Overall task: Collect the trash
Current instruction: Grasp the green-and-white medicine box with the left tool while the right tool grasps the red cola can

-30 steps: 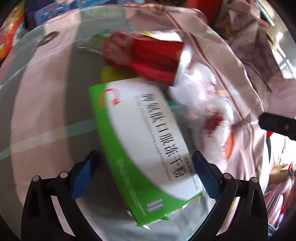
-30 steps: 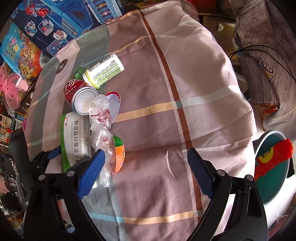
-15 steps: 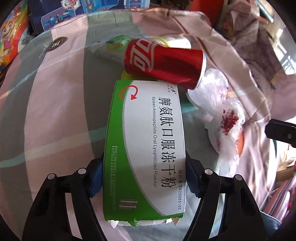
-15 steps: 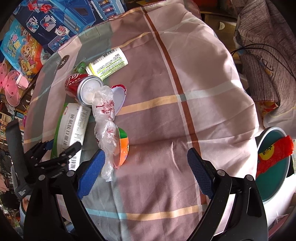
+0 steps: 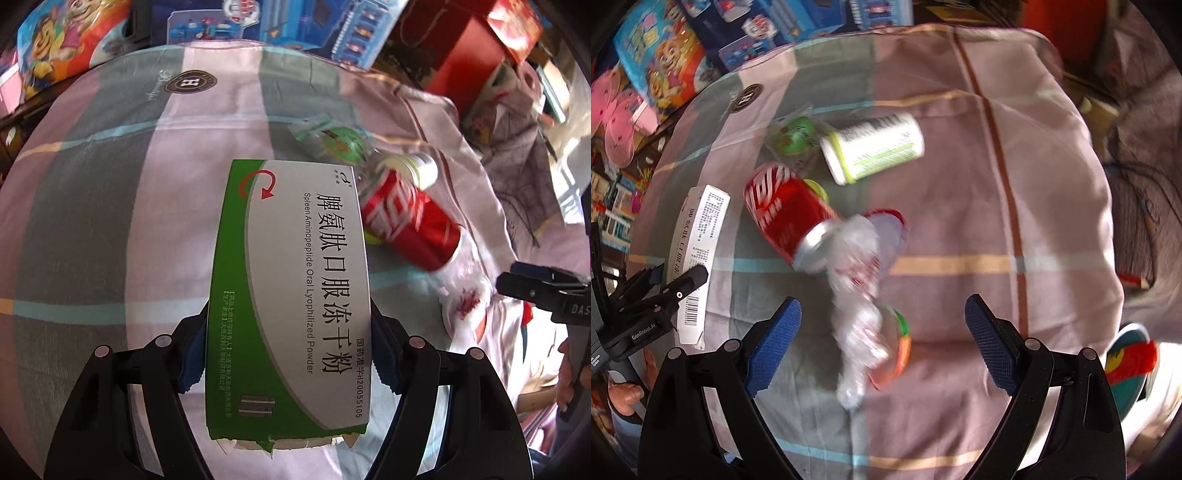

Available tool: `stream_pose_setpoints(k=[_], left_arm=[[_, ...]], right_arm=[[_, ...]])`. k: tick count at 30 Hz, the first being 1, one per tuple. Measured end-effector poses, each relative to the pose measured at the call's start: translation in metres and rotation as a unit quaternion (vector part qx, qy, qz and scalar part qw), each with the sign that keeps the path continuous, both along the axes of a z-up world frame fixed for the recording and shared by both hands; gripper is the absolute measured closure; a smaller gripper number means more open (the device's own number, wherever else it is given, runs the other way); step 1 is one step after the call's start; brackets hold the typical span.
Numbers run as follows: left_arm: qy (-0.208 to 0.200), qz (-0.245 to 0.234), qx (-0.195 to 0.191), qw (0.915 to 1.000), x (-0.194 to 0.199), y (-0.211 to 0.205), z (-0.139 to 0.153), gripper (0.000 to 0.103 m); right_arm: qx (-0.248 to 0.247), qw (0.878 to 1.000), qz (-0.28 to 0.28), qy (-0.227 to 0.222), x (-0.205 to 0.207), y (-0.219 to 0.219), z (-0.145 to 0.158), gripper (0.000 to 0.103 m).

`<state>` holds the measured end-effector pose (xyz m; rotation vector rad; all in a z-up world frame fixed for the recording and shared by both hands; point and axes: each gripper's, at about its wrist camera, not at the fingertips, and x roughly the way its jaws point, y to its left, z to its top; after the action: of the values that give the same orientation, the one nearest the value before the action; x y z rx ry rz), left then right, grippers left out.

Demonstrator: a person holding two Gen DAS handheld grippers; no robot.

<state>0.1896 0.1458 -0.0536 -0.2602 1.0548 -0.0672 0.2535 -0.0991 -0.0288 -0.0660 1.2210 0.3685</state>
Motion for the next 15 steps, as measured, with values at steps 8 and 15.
stream_pose_setpoints(k=[8,15], left_arm=[[-0.007,0.015,-0.018,0.9997,-0.011,0.030,-0.003,0.029],[-0.014,0.034,-0.020,0.9991,-0.024,0.058,-0.002,0.029]], right_arm=[[-0.034,0.995,0.094,0.010,0.021,0.076,-0.011,0.017],[-0.065,0.985,0.162,0.014,0.020,0.121,-0.028,0.017]])
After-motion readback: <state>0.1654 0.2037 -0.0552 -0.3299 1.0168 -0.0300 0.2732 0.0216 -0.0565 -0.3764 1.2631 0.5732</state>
